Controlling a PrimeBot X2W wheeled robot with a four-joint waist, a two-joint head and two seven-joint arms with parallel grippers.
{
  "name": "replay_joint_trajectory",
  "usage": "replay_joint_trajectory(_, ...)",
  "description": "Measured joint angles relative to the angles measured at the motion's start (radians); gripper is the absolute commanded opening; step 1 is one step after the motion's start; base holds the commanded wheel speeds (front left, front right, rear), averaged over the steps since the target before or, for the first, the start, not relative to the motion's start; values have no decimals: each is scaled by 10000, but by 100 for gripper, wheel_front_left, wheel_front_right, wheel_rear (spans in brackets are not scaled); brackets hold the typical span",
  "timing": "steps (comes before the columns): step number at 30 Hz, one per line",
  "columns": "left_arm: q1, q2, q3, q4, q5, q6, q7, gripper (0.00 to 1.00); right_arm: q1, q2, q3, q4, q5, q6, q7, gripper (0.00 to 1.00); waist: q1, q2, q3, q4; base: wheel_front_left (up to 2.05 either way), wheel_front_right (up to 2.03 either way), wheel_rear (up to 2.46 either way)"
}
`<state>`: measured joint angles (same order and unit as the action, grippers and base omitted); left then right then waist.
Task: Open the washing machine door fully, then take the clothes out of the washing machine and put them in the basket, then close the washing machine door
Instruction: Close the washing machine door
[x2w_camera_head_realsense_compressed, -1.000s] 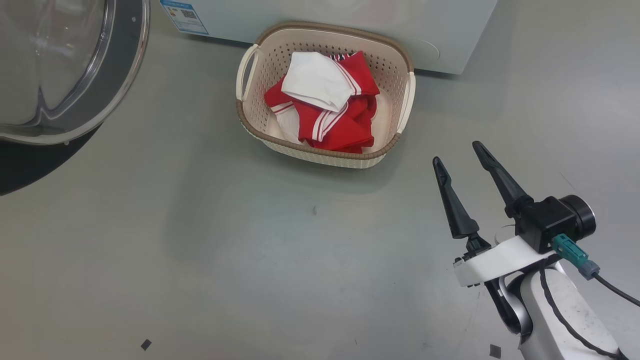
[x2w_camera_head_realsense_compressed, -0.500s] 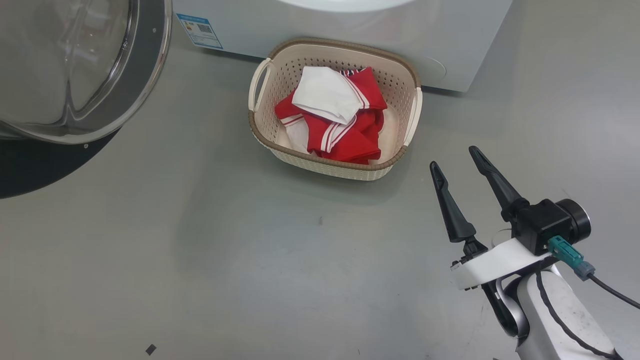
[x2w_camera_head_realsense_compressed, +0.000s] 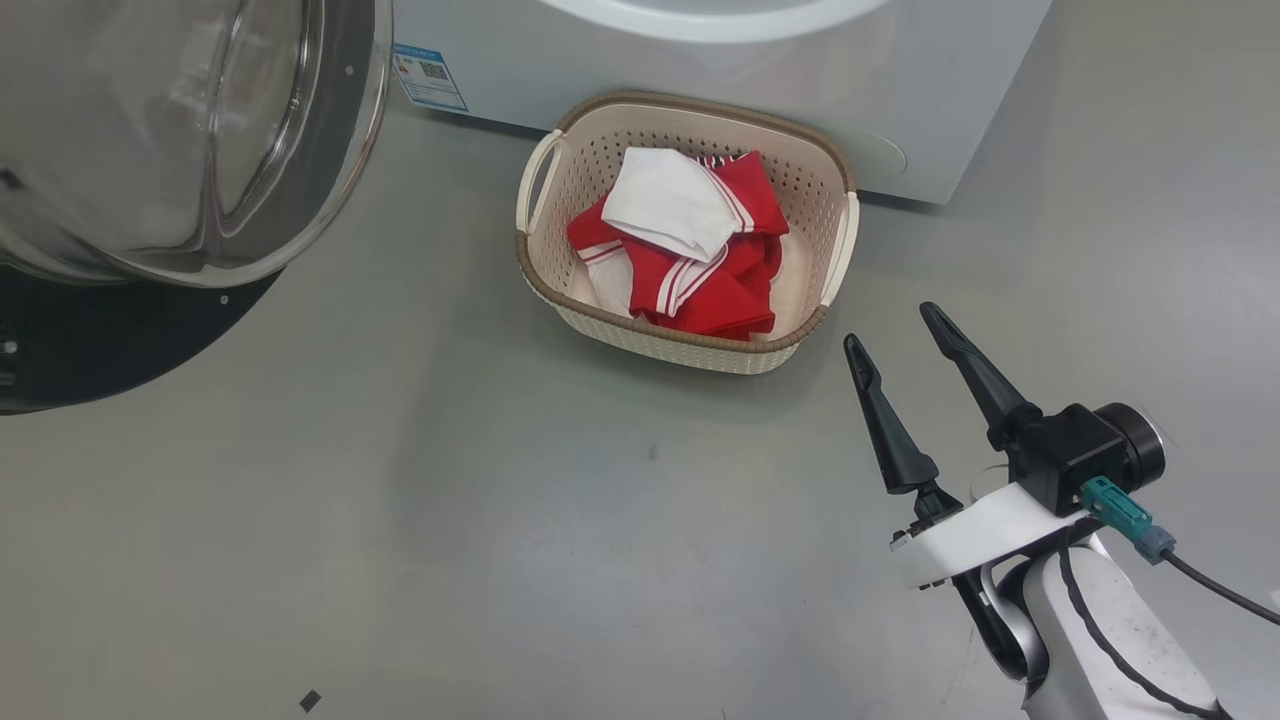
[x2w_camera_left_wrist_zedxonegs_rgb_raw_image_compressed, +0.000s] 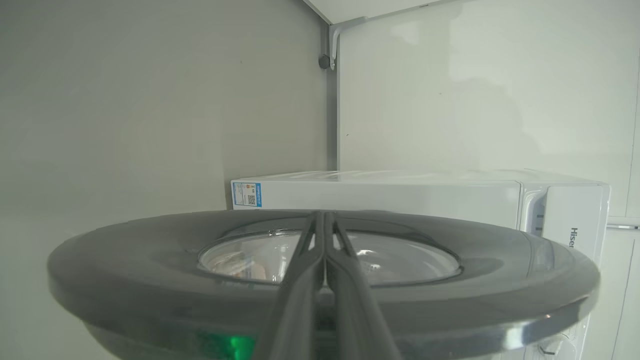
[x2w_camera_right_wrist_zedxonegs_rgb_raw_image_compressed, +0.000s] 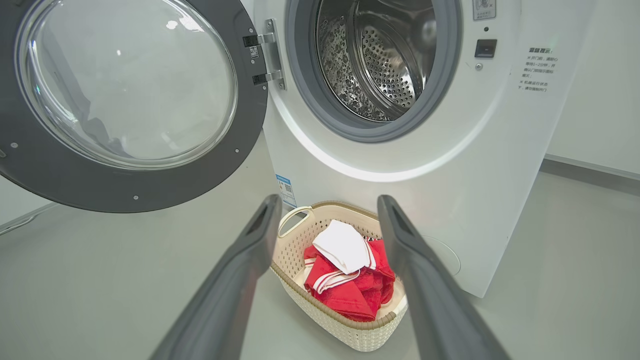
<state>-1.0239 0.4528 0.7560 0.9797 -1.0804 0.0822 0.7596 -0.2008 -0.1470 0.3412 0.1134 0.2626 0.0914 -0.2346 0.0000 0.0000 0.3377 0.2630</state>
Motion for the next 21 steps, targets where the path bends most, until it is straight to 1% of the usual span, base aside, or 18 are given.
replay_joint_trajectory(12,213,-830,-221,-224,-121,-399,1047,0,0,69,2,146,13,2,-13,100,0,0,-153,140,0,0,0)
replay_joint_trajectory(21,654,-1202,-276,-552,-299,-616,1616,0,1,98,-21,249,44,-2,-15,100,0,0,-224,171,0,0,0)
